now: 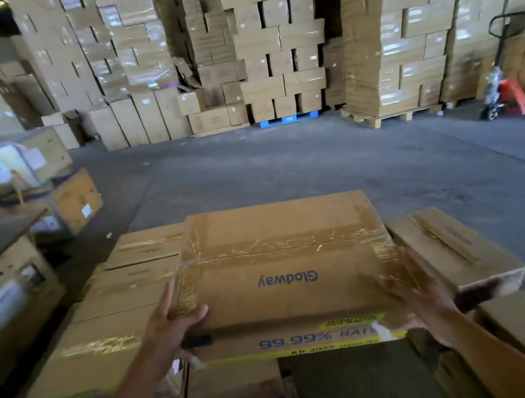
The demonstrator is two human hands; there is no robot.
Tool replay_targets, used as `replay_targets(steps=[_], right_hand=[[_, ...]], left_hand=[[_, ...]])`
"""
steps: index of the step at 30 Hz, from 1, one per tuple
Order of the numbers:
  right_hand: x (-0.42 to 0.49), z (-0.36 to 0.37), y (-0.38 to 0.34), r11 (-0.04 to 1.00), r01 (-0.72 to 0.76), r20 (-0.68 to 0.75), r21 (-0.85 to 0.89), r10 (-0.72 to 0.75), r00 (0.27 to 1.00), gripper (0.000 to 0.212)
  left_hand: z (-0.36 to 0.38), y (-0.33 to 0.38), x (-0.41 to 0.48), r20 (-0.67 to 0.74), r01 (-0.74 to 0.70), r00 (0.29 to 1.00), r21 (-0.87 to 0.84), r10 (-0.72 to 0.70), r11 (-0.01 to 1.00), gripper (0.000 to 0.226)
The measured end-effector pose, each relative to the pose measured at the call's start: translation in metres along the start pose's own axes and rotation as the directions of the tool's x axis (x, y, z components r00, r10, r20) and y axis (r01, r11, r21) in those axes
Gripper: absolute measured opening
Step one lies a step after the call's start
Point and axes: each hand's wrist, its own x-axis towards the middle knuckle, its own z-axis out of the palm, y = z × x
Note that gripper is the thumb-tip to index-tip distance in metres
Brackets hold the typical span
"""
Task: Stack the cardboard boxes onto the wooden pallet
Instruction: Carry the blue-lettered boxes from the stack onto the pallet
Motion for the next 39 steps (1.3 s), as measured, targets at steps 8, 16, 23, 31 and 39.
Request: replay_targets(steps=[8, 16, 23, 31, 39], right_hand=[[0.038, 0.084, 0.038, 0.981, -0.181, -0.039, -0.076, 0.178, 0.983, 0.078], [0.149, 0.145, 0.102, 0.929, -0.329, -0.049, -0.170, 0.325, 0.944, 0.073], [0.228, 0.200, 0.153, 0.859, -0.408, -0.035, -0.310, 0.419, 0.908, 0.072], [0.264, 0.236, 0.222, 0.800, -0.376, 0.005, -0.468, 0.428, 0.904, 0.071], [0.267, 0.244, 0.286, 0.766, -0.390, -0.098, -0.512, 0.399, 0.912, 0.072]], left_hand=[[-0.066, -0.056, 0.053, -0.001, 0.144, 0.990, -0.047, -0.144, 0.988, 0.110], [-0.076, -0.124, 0.160, -0.027, 0.372, 0.926, -0.102, -0.376, 0.923, 0.106], [-0.094, -0.178, 0.238, -0.057, 0.573, 0.817, -0.043, -0.575, 0.818, 0.091], [-0.106, -0.231, 0.308, -0.075, 0.617, 0.785, 0.024, -0.614, 0.786, 0.092], [-0.107, -0.292, 0.336, -0.135, 0.662, 0.747, 0.073, -0.651, 0.746, 0.092]])
